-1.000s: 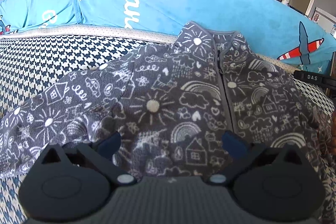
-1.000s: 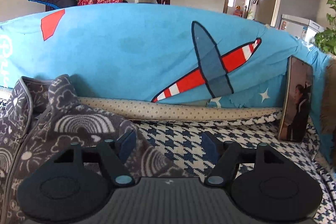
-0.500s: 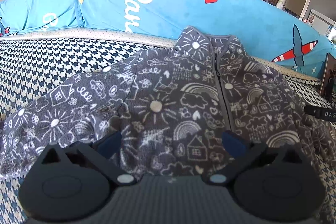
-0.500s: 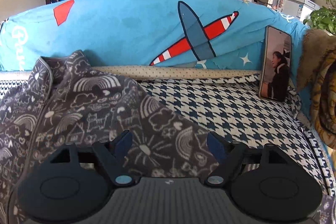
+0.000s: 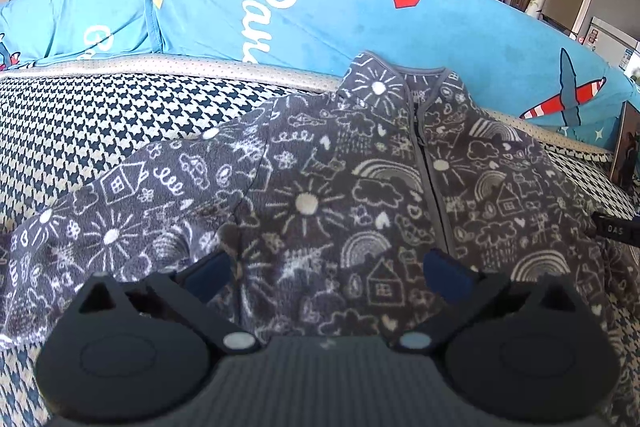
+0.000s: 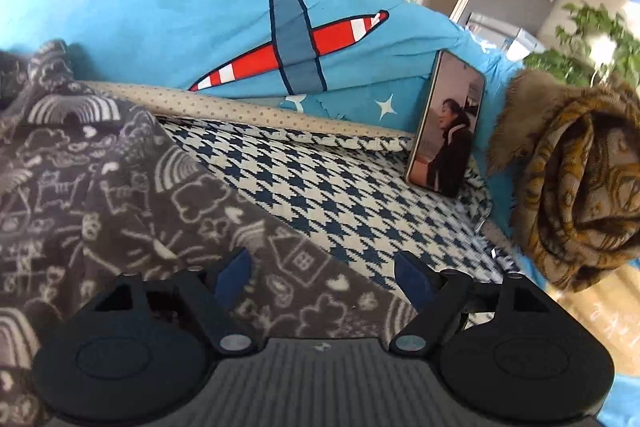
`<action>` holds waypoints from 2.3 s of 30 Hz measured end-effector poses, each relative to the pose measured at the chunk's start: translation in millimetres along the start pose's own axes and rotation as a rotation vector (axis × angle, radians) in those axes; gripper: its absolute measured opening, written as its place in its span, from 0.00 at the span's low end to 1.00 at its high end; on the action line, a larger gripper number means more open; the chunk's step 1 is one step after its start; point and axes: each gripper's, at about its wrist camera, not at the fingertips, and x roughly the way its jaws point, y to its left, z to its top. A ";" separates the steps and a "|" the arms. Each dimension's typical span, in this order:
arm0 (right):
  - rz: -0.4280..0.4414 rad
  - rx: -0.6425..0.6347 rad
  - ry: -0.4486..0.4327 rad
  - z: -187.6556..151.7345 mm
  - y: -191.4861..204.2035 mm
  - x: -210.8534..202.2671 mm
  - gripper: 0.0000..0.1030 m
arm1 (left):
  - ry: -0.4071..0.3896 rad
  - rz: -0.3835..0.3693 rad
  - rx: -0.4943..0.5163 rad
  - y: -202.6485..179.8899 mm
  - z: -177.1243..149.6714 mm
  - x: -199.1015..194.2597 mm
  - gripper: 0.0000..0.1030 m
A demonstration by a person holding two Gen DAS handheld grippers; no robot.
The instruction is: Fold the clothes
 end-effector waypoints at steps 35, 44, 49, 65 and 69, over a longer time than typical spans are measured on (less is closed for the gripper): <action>0.109 -0.032 0.056 -87.0 -22.7 -99.8 0.81 | 0.063 0.193 -0.061 76.2 -83.6 -30.7 1.00; 0.157 0.045 0.033 -106.6 -46.0 -131.6 0.82 | 0.042 0.208 -0.127 89.8 -99.1 -54.1 1.00; 0.220 0.066 0.031 -120.6 -52.0 -147.7 0.82 | 0.036 0.237 -0.132 99.8 -106.0 -61.1 1.00; 0.281 0.117 0.066 -154.0 -50.7 -168.6 0.83 | 0.010 0.261 -0.180 114.8 -117.7 -78.2 1.00; 0.290 0.132 0.078 -159.1 -50.0 -169.8 0.83 | -0.001 0.265 -0.189 117.7 -122.3 -86.3 1.00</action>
